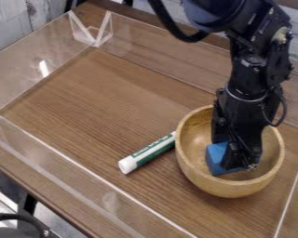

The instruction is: Remove the blue block from inside the brown bowl and put it on the table

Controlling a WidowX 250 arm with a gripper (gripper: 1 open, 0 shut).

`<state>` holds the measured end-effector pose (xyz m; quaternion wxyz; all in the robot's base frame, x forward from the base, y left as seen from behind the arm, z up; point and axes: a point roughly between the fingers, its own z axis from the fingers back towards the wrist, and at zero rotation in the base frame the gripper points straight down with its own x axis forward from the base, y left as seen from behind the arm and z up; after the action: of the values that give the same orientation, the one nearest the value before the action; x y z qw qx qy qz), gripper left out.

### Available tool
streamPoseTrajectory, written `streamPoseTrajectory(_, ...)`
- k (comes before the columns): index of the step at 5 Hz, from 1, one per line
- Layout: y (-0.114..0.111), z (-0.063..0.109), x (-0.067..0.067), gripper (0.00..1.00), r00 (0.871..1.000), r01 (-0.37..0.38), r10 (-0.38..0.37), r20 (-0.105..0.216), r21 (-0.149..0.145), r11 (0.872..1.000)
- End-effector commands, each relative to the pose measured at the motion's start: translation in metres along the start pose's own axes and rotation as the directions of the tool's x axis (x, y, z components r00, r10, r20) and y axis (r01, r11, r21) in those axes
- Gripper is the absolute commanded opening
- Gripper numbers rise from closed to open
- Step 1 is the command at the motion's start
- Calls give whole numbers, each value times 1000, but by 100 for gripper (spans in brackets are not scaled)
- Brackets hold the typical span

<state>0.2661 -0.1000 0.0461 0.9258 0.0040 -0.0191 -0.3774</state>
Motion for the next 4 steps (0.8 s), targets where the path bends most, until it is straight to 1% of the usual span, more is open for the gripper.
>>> streamPoseTrajectory(1, 6, 22, 8, 0, 998, -6, 4, 64, 34, 999)
streamPoseTrajectory(4, 9, 33, 6, 0, 999, -19, 17, 49, 34, 999)
